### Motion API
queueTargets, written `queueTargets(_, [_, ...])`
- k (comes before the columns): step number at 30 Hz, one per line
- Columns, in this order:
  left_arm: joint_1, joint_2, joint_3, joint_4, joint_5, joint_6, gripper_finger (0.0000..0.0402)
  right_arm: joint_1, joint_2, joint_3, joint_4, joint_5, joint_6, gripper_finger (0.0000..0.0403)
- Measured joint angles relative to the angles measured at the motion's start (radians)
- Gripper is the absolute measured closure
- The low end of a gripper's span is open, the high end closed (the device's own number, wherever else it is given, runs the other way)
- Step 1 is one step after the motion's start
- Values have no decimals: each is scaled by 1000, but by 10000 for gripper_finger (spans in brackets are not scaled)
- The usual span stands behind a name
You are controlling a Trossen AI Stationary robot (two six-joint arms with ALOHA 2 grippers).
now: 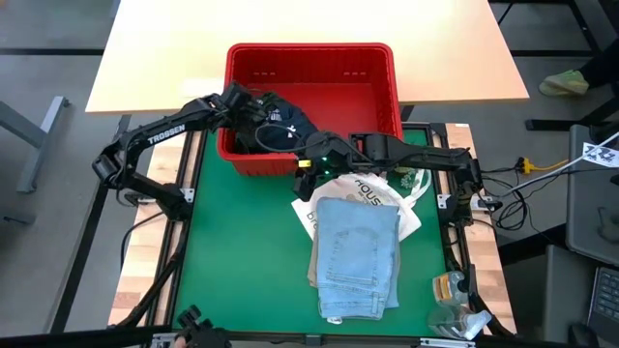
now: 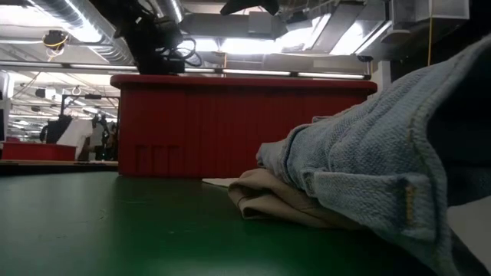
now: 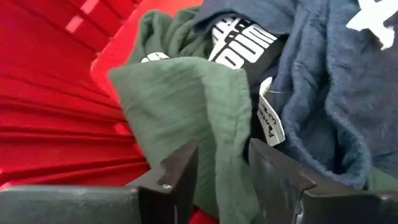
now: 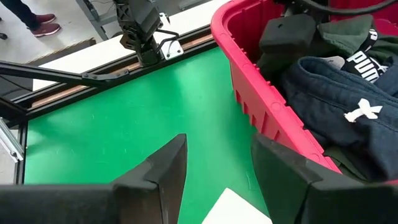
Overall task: Fold Laundry from Bin
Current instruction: Fold the green polo shirt
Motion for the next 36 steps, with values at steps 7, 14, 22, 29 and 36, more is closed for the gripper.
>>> queueTargets(7, [2,56,4,47,-23,20,264,0,0,0,0,0,0,224])
queueTargets(14, [5,85,3,81,-61,54,272,0,0,0,-1,0,0,224])
queueTargets(22, [5,84,2,80,-41,63,369,0,0,0,-1,0,0,224])
queueTargets(29, [1,48,-3,76,-5,56,399,0,0,0,-2,0,0,224])
queueTargets(36, [2,-43,-4,84,171,-4,401,0,0,0,-2,0,0,224])
